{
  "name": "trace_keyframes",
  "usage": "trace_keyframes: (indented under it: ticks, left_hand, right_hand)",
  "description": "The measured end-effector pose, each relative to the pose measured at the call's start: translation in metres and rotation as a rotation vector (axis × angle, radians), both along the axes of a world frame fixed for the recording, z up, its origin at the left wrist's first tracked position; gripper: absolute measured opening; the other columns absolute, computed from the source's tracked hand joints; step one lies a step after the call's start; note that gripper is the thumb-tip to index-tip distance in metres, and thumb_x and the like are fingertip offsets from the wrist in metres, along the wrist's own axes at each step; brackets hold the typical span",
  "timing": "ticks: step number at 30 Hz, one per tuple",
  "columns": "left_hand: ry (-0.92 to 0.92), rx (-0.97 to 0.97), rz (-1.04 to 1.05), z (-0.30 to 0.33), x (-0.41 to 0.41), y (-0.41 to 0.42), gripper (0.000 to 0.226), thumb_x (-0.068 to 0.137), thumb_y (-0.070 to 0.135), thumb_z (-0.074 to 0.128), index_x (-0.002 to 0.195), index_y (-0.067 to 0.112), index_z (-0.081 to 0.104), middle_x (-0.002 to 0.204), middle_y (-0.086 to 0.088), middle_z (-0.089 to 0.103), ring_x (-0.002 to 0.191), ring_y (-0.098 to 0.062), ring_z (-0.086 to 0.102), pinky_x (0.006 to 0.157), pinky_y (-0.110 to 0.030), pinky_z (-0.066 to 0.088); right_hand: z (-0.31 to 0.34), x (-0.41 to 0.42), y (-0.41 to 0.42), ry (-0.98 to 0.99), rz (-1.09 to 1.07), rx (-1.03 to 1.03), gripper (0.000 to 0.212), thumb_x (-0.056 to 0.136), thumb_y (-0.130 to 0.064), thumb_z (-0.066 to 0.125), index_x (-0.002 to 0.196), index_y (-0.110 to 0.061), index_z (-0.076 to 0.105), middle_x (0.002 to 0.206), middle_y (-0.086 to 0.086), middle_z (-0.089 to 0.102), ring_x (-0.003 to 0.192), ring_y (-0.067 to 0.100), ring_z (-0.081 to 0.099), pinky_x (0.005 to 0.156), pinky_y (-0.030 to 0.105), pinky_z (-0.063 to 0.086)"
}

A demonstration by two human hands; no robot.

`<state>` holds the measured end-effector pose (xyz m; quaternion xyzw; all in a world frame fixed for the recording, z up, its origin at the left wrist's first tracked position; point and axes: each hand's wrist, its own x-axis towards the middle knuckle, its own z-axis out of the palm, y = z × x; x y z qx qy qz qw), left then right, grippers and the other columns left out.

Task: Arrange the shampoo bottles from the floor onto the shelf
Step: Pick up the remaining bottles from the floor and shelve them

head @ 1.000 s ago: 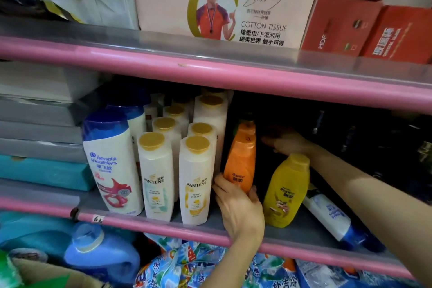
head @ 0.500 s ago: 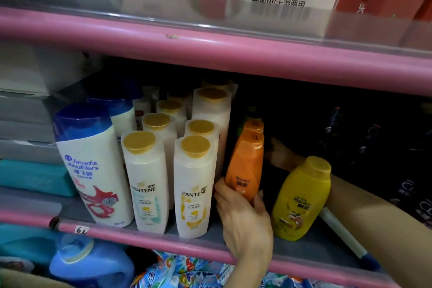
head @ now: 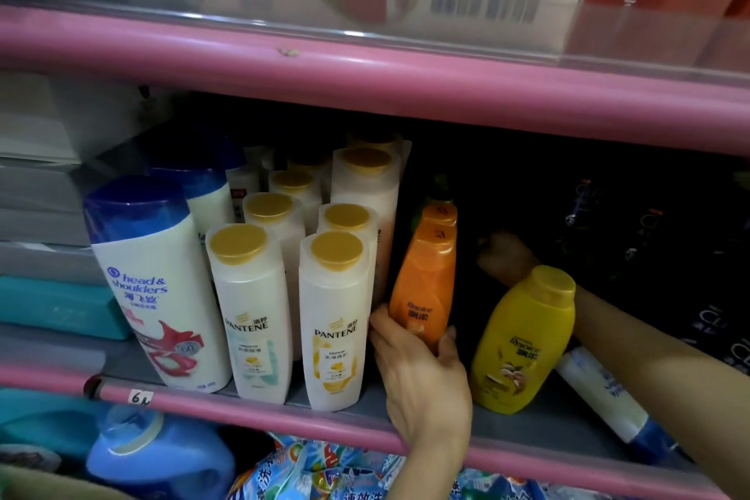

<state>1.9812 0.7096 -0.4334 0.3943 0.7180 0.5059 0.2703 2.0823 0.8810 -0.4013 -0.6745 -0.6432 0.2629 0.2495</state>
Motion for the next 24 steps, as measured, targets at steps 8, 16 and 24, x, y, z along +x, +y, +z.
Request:
trace_keyframes:
  ticks: [8,16,24]
  left_hand:
    - [-0.035,0.012,0.016,0.0,-0.001,0.0,0.073,0.079,0.034,0.072,0.134,0.018,0.026,0.131,-0.005,0.046,0.117,-0.027,0.052,0.091,-0.042,0.048]
    - [-0.047,0.038,0.025,0.0,0.0,0.001,0.071,0.079,0.032,0.073,0.132,0.018,0.029,0.129,-0.005,0.048,0.115,-0.026,0.053,0.089,-0.039,0.046]
    - [-0.066,0.052,0.023,0.0,0.001,0.0,0.067,0.079,0.03,0.074,0.129,0.02,0.03,0.126,-0.004,0.049,0.112,-0.026,0.054,0.085,-0.037,0.047]
  right_hand:
    - [-0.004,0.016,-0.031,0.302,0.379,-0.241,0.026,0.084,0.004,0.063,0.102,-0.013,0.071,0.114,0.019,0.067,0.097,0.014,0.07,0.081,0.023,0.057]
    - [-0.007,-0.016,-0.026,0.106,0.344,-0.119,0.063,0.076,0.002,0.075,0.133,-0.003,0.05,0.132,0.017,0.056,0.126,0.029,0.05,0.106,0.041,0.041]
    - [-0.015,-0.019,-0.023,0.08,0.319,0.023,0.045,0.084,-0.002,0.068,0.127,0.001,0.055,0.129,0.02,0.058,0.122,0.032,0.053,0.106,0.042,0.039]
